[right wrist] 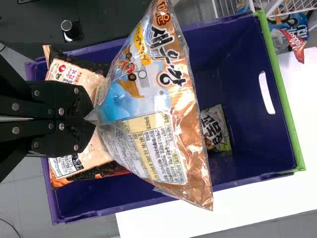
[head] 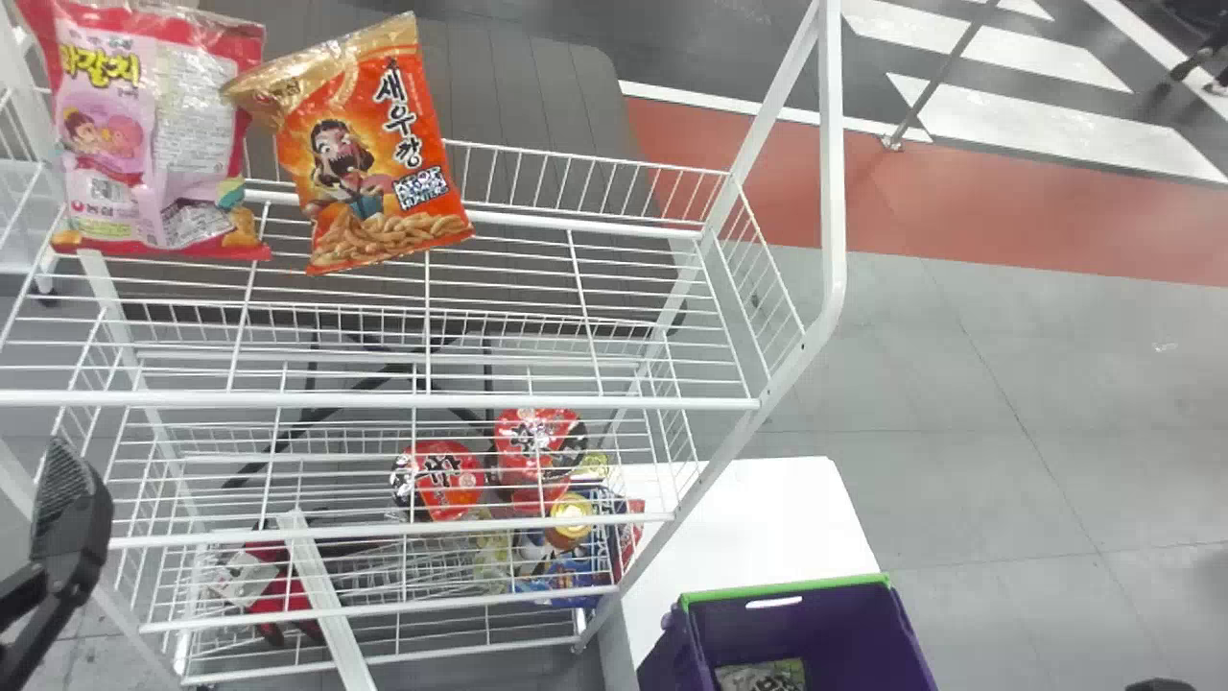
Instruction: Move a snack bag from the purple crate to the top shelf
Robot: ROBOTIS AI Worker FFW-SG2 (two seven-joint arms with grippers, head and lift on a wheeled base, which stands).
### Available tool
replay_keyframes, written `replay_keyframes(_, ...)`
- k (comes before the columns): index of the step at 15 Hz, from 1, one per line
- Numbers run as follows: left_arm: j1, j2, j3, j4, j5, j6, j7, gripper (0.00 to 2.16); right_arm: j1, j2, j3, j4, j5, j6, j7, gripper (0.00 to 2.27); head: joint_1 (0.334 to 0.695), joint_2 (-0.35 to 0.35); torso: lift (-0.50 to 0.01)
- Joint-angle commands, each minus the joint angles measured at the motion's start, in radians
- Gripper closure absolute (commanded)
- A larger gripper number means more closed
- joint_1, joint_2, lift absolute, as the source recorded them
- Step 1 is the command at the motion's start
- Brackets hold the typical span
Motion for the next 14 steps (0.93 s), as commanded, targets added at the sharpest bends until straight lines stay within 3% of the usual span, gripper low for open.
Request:
replay_keyframes(1, 0.001, 0.000, 0.000, 0.000, 0.000, -0.002, 0.000, 0.09, 0.000, 0.000, -0.001, 0.001, -0.003, -0.006, 0.000, 1.59, 0.695, -0.350, -0.017)
replay_keyframes(8, 0.001, 0.000, 0.000, 0.000, 0.000, -0.002, 0.000, 0.09, 0.000, 0.000, -0.003, 0.005, -0.006, -0.015, 0.000, 1.59, 0.695, -0.350, 0.008)
replay_keyframes(14, 0.000, 0.000, 0.000, 0.003, 0.000, 0.001, 0.000, 0.09, 0.000, 0.006, -0.007, -0.003, -0.006, -0.045, 0.000, 1.59, 0.695, -0.350, 0.002)
